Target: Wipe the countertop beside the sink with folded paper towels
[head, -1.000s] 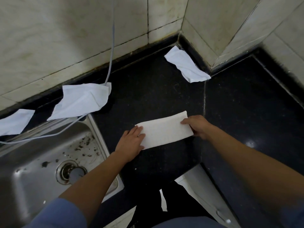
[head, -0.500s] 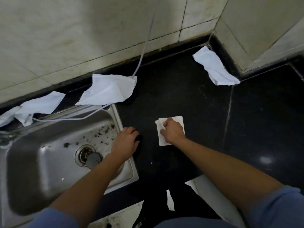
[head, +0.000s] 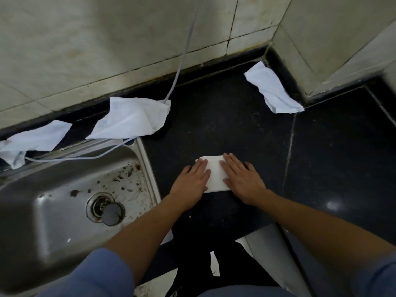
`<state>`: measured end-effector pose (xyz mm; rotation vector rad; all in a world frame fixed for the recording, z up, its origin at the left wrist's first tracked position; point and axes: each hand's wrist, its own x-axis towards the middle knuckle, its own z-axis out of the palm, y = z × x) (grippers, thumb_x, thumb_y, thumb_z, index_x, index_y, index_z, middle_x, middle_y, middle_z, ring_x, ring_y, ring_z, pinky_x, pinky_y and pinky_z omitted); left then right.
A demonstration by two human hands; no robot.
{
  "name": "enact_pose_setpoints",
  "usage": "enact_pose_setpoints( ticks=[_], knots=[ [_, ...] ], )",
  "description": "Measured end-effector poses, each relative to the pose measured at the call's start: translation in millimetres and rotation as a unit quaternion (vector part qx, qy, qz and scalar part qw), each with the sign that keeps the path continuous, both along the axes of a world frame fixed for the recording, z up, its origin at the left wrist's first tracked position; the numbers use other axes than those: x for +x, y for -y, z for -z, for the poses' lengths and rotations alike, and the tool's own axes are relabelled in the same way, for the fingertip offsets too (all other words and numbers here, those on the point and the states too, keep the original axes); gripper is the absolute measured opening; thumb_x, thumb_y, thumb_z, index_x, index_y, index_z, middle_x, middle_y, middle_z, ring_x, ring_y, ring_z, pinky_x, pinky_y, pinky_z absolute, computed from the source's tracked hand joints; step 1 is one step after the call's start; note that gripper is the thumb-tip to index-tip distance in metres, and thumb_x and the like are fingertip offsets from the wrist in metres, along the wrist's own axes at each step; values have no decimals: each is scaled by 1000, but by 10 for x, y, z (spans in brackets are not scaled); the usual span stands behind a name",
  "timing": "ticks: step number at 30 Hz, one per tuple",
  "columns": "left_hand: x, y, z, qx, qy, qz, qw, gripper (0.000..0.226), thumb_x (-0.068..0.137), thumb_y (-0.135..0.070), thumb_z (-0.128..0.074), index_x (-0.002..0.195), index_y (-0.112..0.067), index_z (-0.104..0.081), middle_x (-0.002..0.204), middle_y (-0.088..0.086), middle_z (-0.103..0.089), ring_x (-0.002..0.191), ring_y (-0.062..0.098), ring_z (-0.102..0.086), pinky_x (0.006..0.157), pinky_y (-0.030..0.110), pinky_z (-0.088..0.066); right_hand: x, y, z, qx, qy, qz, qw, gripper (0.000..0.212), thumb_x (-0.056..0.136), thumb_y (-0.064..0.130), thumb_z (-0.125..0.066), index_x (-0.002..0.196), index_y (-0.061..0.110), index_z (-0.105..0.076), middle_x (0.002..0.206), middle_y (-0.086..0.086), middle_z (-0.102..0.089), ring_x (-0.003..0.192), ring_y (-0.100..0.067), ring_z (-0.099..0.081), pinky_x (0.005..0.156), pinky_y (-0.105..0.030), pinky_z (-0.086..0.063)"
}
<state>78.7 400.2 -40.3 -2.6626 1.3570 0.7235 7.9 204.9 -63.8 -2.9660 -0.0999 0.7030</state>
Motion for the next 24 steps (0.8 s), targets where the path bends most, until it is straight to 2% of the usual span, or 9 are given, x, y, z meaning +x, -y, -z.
enact_pose_setpoints(
  ticks=[3,7,11,14,16,17,19,21,24],
  knots=[
    [39,-48,90,34,-1,10,999,64,100,-37,-39,152,-13,-10,160,9,9,147,23,7,120,44,-10,-31,84,29,-21,-8,-24,999,64,101,45,-20,152,15,2,159,-4,13,147,-18,11,118,-50,-9],
    [-8,-93,146,32,-2,8,999,64,101,-38,-36,152,-13,-7,159,8,14,147,22,10,120,44,-8,-261,194,91,-50,20,-60,997,59,97,41,-23,146,9,-35,156,-10,-26,144,-24,-25,110,-56,-29],
    [-14,-87,174,29,-1,7,1000,64,101,-39,-34,153,-14,-5,159,7,17,147,23,14,120,45,-6,-425,293,123,-44,43,-68,996,58,98,41,-24,146,11,-34,155,-10,-30,143,-28,-27,111,-56,-22],
    [-25,-92,114,21,2,-3,1000,61,100,-40,-36,152,-17,-13,160,9,10,147,25,10,120,45,-8,-289,305,44,-18,95,-80,992,55,95,44,-31,133,13,-54,149,-12,-41,138,-32,-37,108,-55,-34],
    [-60,-121,55,-4,7,-42,999,56,99,-39,-39,149,-19,-22,160,8,1,148,25,3,120,44,-13,-28,259,-78,24,143,-65,987,48,93,43,-35,116,14,-66,136,-13,-54,125,-33,-51,98,-49,-43],
    [-91,-148,30,-24,11,-66,997,53,99,-37,-41,147,-19,-29,160,8,-6,148,25,-3,119,44,-16,136,223,-138,41,147,-52,987,46,93,42,-36,114,14,-66,131,-12,-57,119,-33,-54,93,-45,-45],
    [-165,-216,-31,-57,25,-101,993,46,93,-33,-56,135,-16,-48,154,12,-27,143,28,-24,111,45,-30,457,133,-213,52,82,-27,995,44,94,43,-43,126,16,-55,129,-8,-53,117,-28,-50,92,-42,-42],
    [-222,-326,-53,-70,44,-130,988,43,80,-28,-73,119,-14,-63,139,15,-51,130,32,-47,97,45,-46,712,37,-209,29,6,-19,999,51,91,45,-54,133,18,-45,128,-8,-50,118,-26,-47,95,-41,-41],
    [-286,-511,-85,-78,66,-172,980,43,69,-25,-82,107,-13,-68,123,13,-62,114,32,-59,88,43,-52,932,-31,-194,36,-69,-9,997,46,88,41,-61,124,17,-48,115,-7,-59,102,-24,-57,80,-36,-44]
  ],
)
